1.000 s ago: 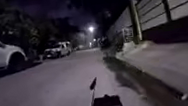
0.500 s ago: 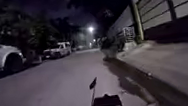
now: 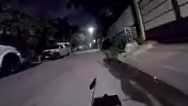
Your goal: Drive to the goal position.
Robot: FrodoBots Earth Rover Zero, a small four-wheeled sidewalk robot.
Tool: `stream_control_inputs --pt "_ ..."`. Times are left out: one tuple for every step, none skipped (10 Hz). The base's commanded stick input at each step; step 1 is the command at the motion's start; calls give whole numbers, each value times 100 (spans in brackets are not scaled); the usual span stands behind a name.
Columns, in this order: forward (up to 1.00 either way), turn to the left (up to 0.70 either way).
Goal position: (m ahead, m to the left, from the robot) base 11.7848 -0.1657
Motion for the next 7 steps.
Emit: stream_control_inputs --pt "50 0" --pt "50 0" --pt "50 0" --pt "50 0" --pt "50 0" --pt "50 0" --pt "50 0"
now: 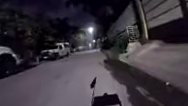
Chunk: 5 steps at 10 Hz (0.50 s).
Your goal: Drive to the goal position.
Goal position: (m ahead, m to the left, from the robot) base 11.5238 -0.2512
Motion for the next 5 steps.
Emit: stream_control_inputs --pt "50 0" --pt "50 0" --pt "50 0" --pt "50 0" --pt "50 0"
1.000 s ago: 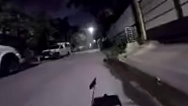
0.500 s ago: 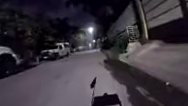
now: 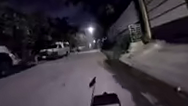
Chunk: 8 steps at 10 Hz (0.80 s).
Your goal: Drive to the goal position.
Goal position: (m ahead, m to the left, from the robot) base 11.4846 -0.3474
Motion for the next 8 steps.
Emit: stream_control_inputs --pt "50 0" --pt "50 0" --pt "50 0" --pt "50 0" --pt "50 0" --pt "50 0" --pt "50 0" --pt "50 0"
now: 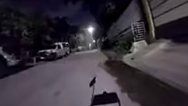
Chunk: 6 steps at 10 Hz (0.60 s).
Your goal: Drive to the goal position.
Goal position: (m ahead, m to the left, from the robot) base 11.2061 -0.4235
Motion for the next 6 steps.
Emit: stream_control_inputs --pt "50 0" --pt "50 0" --pt "50 0" --pt "50 0" --pt "50 0" --pt "50 0"
